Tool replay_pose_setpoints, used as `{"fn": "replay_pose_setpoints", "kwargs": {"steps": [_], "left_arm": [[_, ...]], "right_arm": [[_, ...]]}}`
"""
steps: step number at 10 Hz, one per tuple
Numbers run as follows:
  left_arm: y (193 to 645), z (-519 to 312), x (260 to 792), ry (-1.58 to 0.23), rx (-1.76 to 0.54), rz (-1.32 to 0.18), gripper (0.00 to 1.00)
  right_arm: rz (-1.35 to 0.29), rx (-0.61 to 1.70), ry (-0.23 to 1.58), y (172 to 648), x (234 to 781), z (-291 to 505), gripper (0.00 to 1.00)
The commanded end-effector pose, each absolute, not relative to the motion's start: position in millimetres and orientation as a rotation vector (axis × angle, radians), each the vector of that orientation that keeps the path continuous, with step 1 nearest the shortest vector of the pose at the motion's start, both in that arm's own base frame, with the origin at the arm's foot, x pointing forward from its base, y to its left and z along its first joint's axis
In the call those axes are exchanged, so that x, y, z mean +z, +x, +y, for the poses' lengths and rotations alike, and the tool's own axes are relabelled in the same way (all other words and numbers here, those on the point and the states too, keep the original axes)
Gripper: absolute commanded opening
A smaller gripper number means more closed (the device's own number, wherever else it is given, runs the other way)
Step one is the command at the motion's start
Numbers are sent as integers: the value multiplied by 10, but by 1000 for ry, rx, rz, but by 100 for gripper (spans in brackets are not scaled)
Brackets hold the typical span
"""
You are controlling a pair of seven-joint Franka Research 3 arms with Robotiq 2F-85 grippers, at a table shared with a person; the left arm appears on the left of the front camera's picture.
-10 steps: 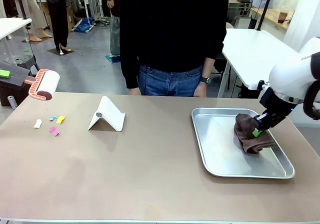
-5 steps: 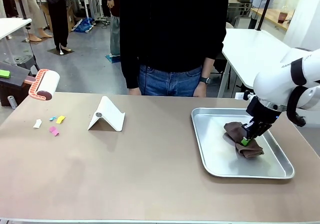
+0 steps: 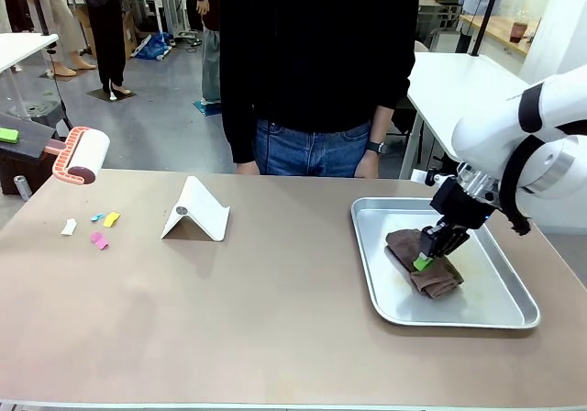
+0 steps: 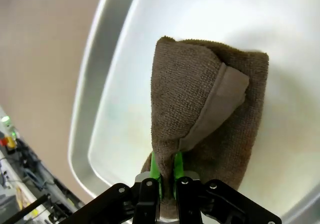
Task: Clean the surface of the table.
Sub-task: If a person points to the right, clean the right side of the table with your right hand, and if they point to the left, clean the left side with your left hand.
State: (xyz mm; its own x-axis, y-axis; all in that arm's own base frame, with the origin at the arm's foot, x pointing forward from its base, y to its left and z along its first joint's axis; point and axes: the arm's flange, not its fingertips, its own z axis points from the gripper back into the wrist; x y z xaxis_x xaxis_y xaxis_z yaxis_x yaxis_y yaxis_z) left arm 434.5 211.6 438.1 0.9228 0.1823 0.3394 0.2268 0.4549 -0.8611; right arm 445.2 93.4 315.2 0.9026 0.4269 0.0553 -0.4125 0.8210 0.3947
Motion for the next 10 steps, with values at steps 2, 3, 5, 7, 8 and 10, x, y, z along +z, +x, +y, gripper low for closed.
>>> {"fn": "replay_pose_setpoints", "kwargs": {"steps": [2, 3, 5, 7, 8, 10], "left_arm": [[4333, 2112, 4410, -1129, -40, -443, 0], [4333, 2112, 4410, -1129, -40, -443, 0], [4333, 2112, 4410, -1129, -40, -443, 0], [4333, 2112, 4410, -1129, -40, -443, 0], [4333, 2112, 4410, -1129, -40, -443, 0], [4333, 2112, 4410, -1129, -40, -443, 0]], "right_arm": [[-5, 469, 414, 4536, 3172, 995, 11], [-9, 439, 358, 4554, 3153, 930, 11], [2, 382, 253, 4557, 3079, 776, 11], [10, 332, 147, 4554, 3009, 659, 11], [-21, 280, 90, 4556, 3055, 545, 11], [-75, 206, 44, 4553, 3222, 293, 11]]}}
